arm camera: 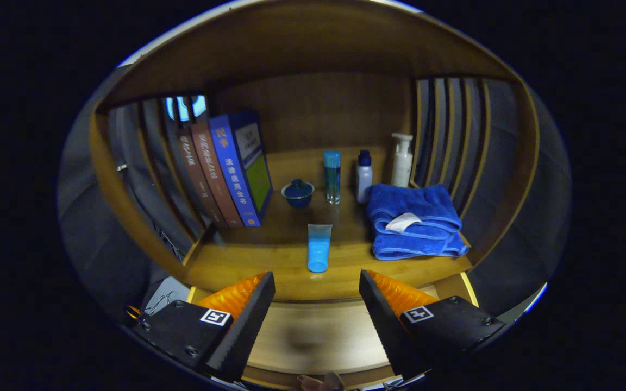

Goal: Pull open the drawer, take out the items inside it, and place them on the countertop above the cabinet.

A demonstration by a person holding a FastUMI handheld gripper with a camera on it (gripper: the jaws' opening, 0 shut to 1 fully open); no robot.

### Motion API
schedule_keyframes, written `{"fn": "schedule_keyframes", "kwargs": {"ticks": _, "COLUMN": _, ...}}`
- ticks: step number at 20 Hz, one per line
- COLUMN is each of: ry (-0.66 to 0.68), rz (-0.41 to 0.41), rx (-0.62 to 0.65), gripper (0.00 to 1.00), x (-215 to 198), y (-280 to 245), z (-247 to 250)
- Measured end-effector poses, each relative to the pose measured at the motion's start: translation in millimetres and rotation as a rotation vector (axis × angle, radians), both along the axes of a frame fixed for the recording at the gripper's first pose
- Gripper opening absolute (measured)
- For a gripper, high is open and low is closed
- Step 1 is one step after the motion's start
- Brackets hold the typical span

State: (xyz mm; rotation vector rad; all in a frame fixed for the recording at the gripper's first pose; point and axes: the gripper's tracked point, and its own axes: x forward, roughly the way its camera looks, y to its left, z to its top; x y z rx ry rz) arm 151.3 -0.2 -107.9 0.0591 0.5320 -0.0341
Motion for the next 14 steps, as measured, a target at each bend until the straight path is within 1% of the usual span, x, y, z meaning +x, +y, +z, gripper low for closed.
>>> {"fn": "schedule_keyframes", "kwargs": {"ticks": 3, "ry": -0.113, "rz": 0.015, "rx": -0.007, "gripper": 0.99, "x": -52, "y": 3, "z": 17}}
{"fn": "schedule_keyframes", "kwargs": {"ticks": 5, "ry": -0.178, "rz": 0.025, "rx": -0.009, "gripper": 0.99, "x": -83, "y": 5, "z": 17}}
{"fn": "schedule_keyframes", "kwargs": {"ticks": 7, "ry": -0.230, "rz": 0.027, "rx": 0.018, "gripper": 0.99, "x": -114, "y": 8, "z": 9}}
{"fn": "schedule_keyframes", "kwargs": {"ticks": 9, "ry": -0.255, "rz": 0.021, "rx": 0.035, "gripper": 0.99, "x": -142, "y": 7, "z": -10}}
{"fn": "schedule_keyframes", "kwargs": {"ticks": 11, "ry": -0.258, "rz": 0.023, "rx": 0.055, "gripper": 0.99, "x": -163, "y": 11, "z": -38}}
{"fn": "schedule_keyframes", "kwargs": {"ticks": 14, "ry": -0.278, "rz": 0.009, "rx": 0.031, "gripper": 0.99, "x": -182, "y": 7, "z": -74}}
